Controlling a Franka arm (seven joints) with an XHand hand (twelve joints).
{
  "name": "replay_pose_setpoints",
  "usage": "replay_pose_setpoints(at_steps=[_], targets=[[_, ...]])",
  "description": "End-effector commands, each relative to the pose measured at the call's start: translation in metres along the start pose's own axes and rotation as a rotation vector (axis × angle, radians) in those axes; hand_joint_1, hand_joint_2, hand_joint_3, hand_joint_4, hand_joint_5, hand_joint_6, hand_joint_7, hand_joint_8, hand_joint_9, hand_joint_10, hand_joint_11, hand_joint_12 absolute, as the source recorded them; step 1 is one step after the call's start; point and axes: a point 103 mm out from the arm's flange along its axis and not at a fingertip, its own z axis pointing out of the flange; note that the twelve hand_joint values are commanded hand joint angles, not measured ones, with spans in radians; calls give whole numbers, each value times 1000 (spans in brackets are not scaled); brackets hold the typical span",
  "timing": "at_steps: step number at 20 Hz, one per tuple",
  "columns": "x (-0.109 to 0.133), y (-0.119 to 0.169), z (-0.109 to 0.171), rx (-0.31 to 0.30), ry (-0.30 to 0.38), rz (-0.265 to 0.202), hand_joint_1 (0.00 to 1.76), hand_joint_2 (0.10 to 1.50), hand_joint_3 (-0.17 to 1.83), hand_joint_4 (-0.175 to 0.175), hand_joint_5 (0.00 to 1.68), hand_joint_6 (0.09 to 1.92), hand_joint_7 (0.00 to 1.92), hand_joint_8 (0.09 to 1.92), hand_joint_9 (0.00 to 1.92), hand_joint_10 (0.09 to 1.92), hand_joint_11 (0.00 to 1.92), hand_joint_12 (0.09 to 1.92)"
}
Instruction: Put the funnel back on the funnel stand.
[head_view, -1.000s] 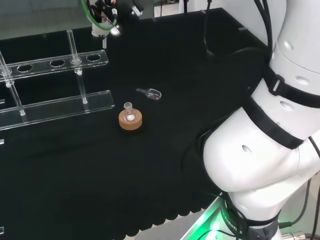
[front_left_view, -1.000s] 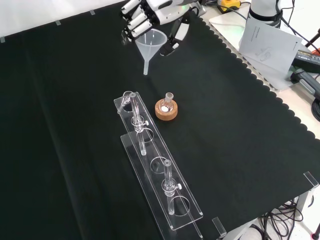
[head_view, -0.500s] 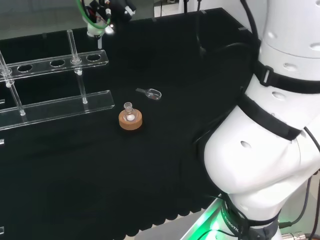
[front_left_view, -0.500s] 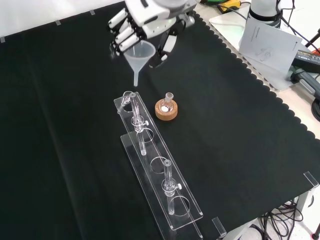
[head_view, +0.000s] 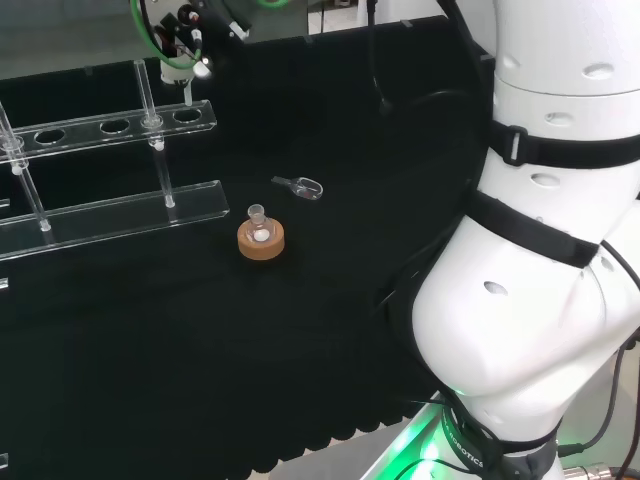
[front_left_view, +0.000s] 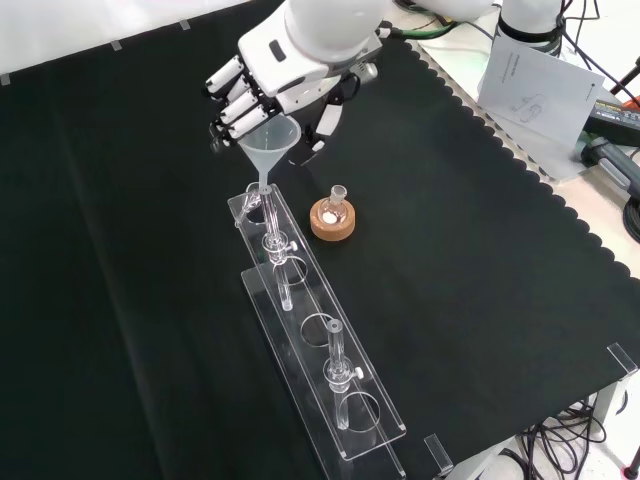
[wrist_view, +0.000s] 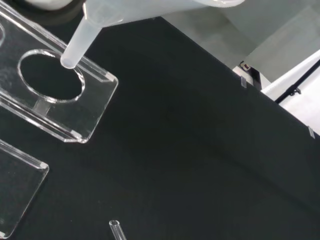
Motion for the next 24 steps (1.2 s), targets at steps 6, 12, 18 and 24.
replay_pose_setpoints(at_steps=[6, 12, 18, 24], targets=[[12, 5, 4, 10, 10, 9, 789, 765, 526, -32, 633, 597, 674, 729, 1071, 484, 546, 1307], [10, 10, 17, 34, 13, -11, 791, 764, 527, -32, 636, 598, 674, 730, 1073, 485, 548, 1306], [19, 14, 30, 48, 5, -25, 792, 763, 528, -32, 637, 599, 673, 730, 1074, 486, 550, 1305], [26, 15, 39, 64, 14, -39, 789, 762, 528, -32, 635, 598, 671, 730, 1068, 485, 551, 1304]])
